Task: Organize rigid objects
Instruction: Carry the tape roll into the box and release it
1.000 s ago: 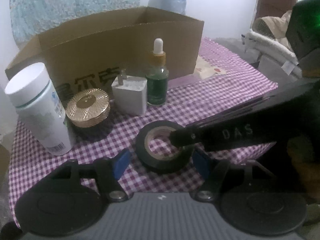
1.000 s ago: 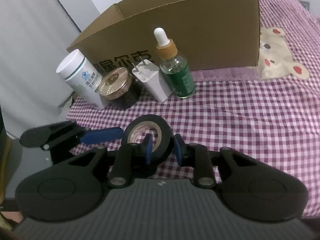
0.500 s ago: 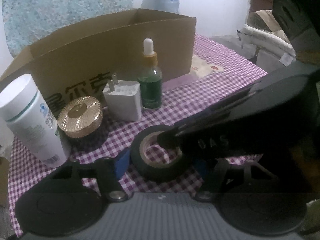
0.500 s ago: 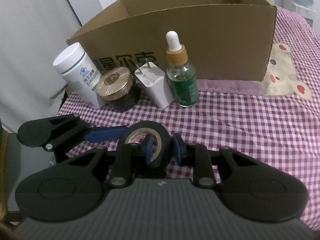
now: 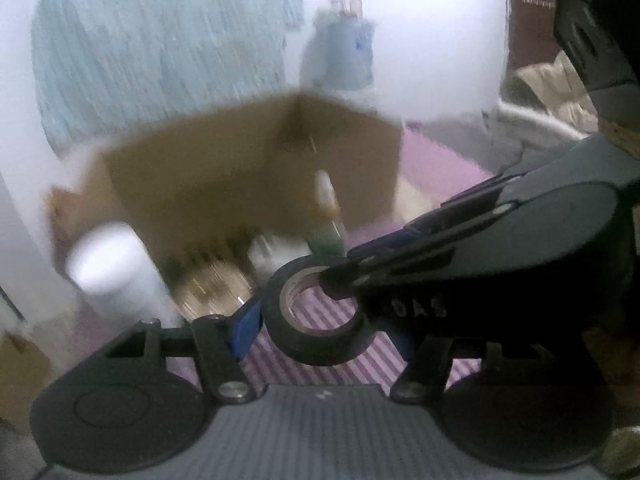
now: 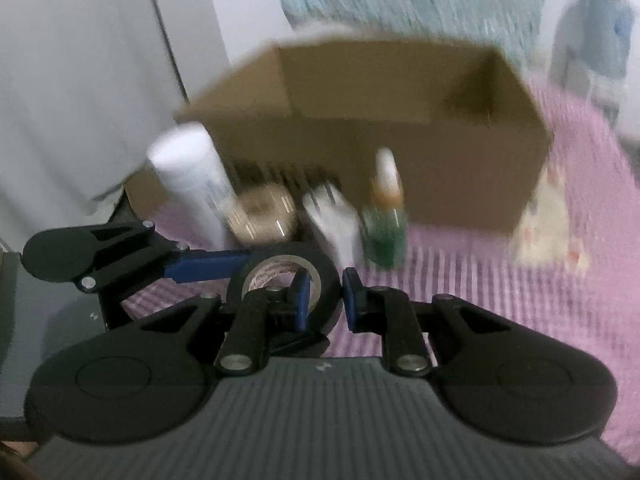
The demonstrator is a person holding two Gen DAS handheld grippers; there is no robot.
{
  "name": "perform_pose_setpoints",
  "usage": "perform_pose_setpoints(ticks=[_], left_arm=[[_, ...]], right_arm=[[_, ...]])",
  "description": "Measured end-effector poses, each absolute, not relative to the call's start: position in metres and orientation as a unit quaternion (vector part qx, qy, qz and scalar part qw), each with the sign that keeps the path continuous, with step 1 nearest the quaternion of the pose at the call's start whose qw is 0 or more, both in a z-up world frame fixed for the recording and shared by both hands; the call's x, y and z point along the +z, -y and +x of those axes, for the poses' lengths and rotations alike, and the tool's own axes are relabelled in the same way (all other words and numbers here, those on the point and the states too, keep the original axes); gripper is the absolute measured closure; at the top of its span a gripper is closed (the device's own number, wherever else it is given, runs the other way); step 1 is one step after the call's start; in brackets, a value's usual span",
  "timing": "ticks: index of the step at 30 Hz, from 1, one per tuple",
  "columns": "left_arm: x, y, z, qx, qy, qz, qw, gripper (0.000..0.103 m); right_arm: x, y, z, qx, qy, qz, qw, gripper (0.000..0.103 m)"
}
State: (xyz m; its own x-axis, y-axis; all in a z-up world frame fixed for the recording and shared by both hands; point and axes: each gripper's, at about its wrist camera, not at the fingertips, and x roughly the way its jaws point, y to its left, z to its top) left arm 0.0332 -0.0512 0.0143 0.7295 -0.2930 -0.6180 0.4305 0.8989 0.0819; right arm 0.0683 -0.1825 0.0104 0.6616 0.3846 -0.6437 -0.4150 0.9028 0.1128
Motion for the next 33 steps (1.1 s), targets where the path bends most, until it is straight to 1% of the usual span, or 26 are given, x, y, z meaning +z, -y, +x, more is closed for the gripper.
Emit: perform_pose_setpoints(ticks=[4,6,8,10,12,14,19,26,33], left_arm=[[0.062,0.041,0.036,-0.171,-0.254,0.145,0.941,0.036],[0.080,0.035,0.046,-0.164,-0.237,0.154,0.945,0.036],[0.096,0.030,0.061,-0.159,-0.235,0.157,0.946,0.036],[0.107,0.025,0.083,-0.161,-0.244,0.155,0.944,0.036],[0.112,0.021,0.111,-0.168,-0.269,0.150,0.936,0.036],[0.112,0.019,0.145,-0.175,-0.307,0.143,0.924,0.036],[0.099,0.017,0.227,-0.170,-0.396,0.145,0.891,0.036],[0.056,0.007,0.304,-0.158,-0.485,0.129,0.850,0.036],[0.021,-0.004,0.342,-0.148,-0.537,0.103,0.824,0.036]], right_arm=[[0.059,0.167,0.062,0.238,-0.265,-0.054,0.933,0.087],[0.079,0.163,0.069,0.250,-0.240,-0.059,0.936,0.087],[0.098,0.159,0.083,0.262,-0.226,-0.062,0.936,0.086],[0.113,0.157,0.103,0.274,-0.229,-0.058,0.932,0.086],[0.123,0.155,0.130,0.281,-0.247,-0.056,0.926,0.086],[0.128,0.152,0.165,0.286,-0.281,-0.048,0.915,0.086],[0.118,0.137,0.252,0.282,-0.367,-0.017,0.886,0.086],[0.072,0.123,0.354,0.273,-0.486,0.044,0.829,0.086],[0.024,0.113,0.386,0.264,-0.533,0.065,0.801,0.086]])
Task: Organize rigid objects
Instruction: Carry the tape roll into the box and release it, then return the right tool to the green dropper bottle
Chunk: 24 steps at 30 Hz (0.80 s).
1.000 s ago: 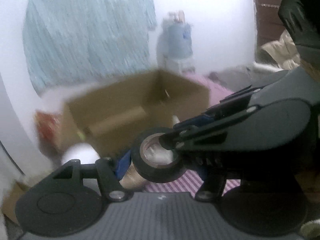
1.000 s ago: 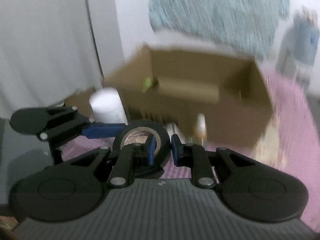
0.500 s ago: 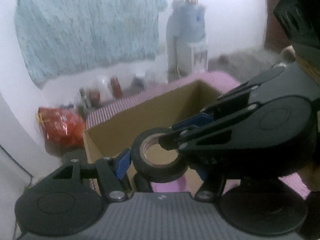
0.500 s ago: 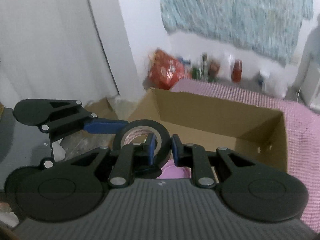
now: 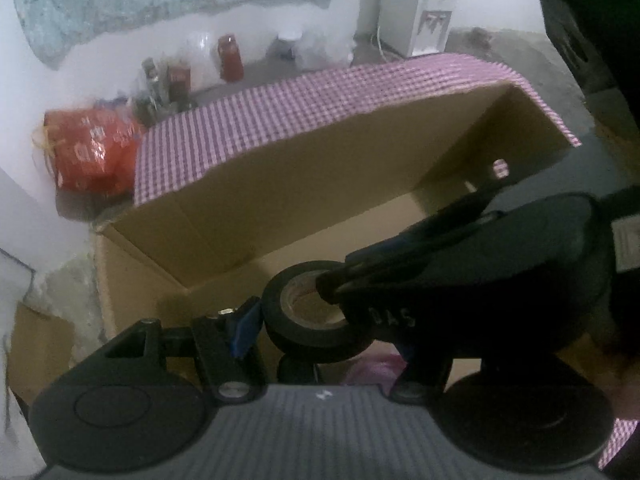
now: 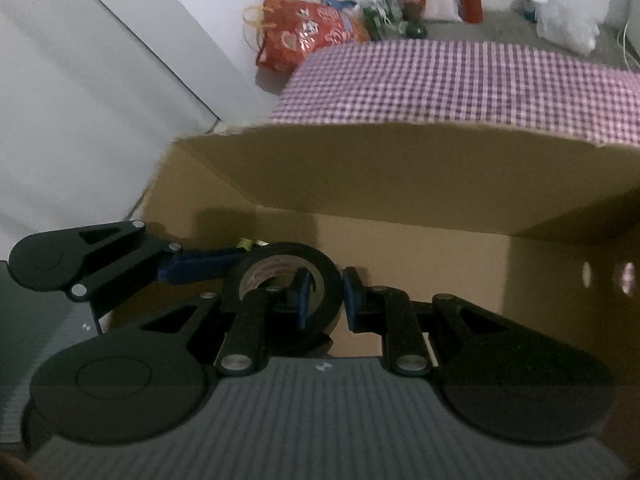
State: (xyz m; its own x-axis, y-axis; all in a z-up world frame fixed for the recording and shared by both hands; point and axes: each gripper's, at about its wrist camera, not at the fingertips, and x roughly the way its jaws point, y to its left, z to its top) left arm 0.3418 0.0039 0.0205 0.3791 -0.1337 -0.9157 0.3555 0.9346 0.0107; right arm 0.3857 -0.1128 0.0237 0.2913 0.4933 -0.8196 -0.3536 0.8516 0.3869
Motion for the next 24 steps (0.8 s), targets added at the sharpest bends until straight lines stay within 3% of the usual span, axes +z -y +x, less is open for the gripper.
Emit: perform_pose_setpoints(ticks=[11,14,24], left_arm=[[-0.001,0.003,0.346,-0.139,-0.535,0.106,0.827,0.035],[0.003,0.007,0.340,-0.141,-0.518,0.115,0.836,0.025],[0.048,-0.002,0.313,-0.139,-0.470,0.090,0.867,0.022]], right_arm=[[-0.007,0.115,0.409,0.253,-0.545,0.083,0.795,0.083],[-0.006,0.122,0.408,0.247,-0.539,0.092,0.800,0.082],[0.048,0.163,0.375,0.271,-0.490,0.146,0.816,0.079]])
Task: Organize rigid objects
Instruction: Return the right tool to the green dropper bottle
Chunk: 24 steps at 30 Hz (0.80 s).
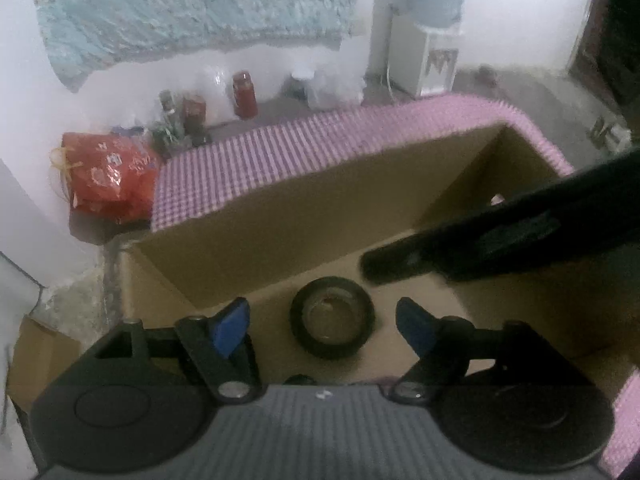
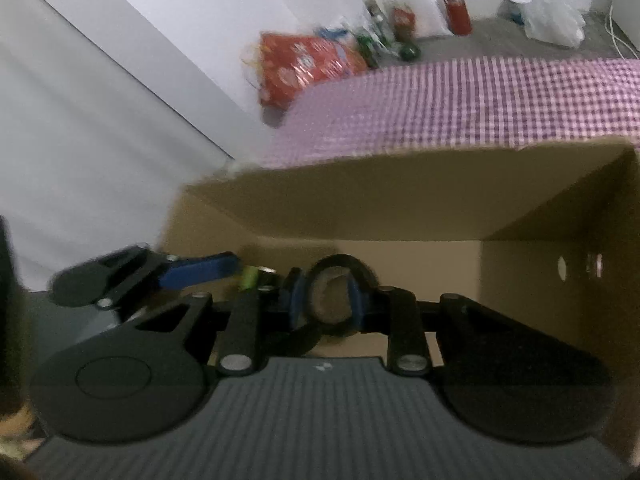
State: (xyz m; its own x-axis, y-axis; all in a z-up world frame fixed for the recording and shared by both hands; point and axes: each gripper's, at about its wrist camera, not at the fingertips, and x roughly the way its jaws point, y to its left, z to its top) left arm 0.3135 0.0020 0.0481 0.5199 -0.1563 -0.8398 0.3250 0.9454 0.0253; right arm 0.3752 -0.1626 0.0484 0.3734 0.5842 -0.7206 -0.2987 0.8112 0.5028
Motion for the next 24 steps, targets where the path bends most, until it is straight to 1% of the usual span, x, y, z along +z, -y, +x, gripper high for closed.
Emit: perform_pose_setpoints(ticks=[5,9,10,12,13,14,15,18,21,24], left_arm=[[0.087,-0.014,0.280,-0.139,-0.424,0.076,0.892,0.022],[0.121,-0.024,0.248,-0.140,-0.378,0.064,0.913,0.021],[0.130,-0.025,0.235,-0.141,-0.358,0.061,0.921,0.020],[0.143,-0.022,0.208,-0.146,-0.320,0.069,0.933,0.014],[0.150,-0.019,0.190,-0.149,-0.299,0.076,0.939,0.013],[0.153,-0.016,0.178,-0.151,-0.285,0.082,0.943,0.012],[0.155,-0.012,0.163,-0.154,-0.273,0.086,0.946,0.010],[0.151,0.003,0.126,-0.166,-0.258,0.093,0.947,0.009],[0.133,0.016,0.096,-0.174,-0.259,0.091,0.946,0.008],[0.103,0.032,0.079,-0.174,-0.274,0.083,0.942,0.008]], right_arm=[[0.099,0.206,0.335,0.304,-0.431,0.184,0.829,0.075],[0.140,0.240,0.283,0.332,-0.380,0.206,0.838,0.071],[0.147,0.247,0.270,0.338,-0.369,0.210,0.840,0.068],[0.159,0.261,0.238,0.346,-0.344,0.216,0.846,0.062],[0.163,0.268,0.220,0.347,-0.330,0.217,0.851,0.058],[0.165,0.273,0.204,0.346,-0.319,0.215,0.856,0.055],[0.165,0.279,0.188,0.342,-0.310,0.210,0.862,0.054],[0.153,0.294,0.145,0.320,-0.292,0.192,0.881,0.051],[0.125,0.304,0.118,0.291,-0.290,0.176,0.894,0.050],[0.094,0.310,0.101,0.277,-0.306,0.174,0.894,0.050]])
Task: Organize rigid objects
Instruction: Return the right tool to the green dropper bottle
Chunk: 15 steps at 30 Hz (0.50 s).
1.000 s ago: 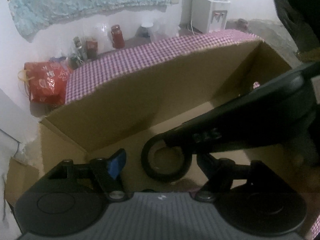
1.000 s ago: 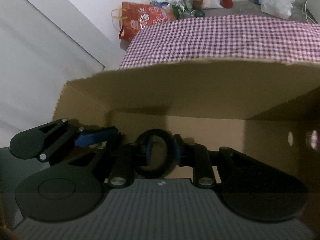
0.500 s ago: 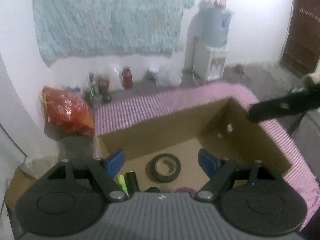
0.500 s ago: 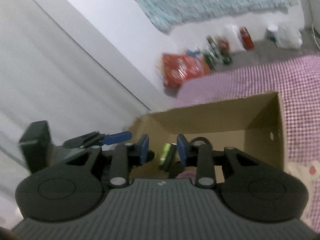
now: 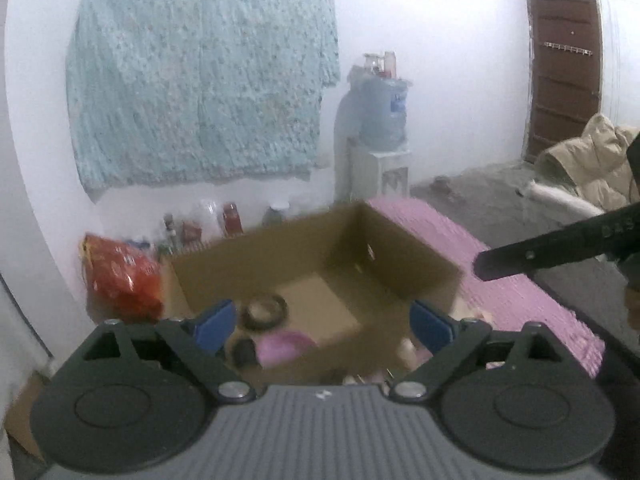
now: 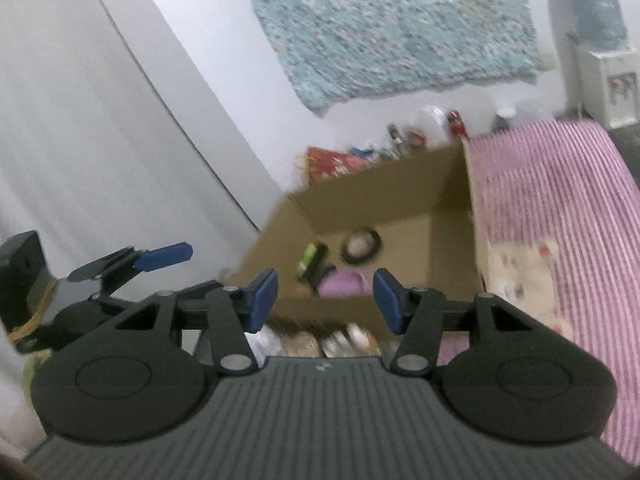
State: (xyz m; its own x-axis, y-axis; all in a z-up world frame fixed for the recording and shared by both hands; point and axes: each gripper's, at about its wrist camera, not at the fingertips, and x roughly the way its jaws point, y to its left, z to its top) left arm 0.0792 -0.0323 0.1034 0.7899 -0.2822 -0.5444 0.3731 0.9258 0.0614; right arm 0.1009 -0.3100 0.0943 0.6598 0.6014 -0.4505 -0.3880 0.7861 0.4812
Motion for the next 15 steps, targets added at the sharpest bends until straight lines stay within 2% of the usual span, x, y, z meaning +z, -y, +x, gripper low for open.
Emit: perform_pose_setpoints(ticks=[9,15], left_arm=[[0.029,0.073,0.077,-0.191,-0.308,0.073,0.929,0.009],[0.011,0.089,0.079,-0.195,-0.286,0.098,0.933,0.014]], right_arm=[[0.011,0.279,0.107,0.231,-0.366,0.109,0.895,0.050],[0.004,0.265,0.121,0.241,-0.361,0.101,0.895,0.051]])
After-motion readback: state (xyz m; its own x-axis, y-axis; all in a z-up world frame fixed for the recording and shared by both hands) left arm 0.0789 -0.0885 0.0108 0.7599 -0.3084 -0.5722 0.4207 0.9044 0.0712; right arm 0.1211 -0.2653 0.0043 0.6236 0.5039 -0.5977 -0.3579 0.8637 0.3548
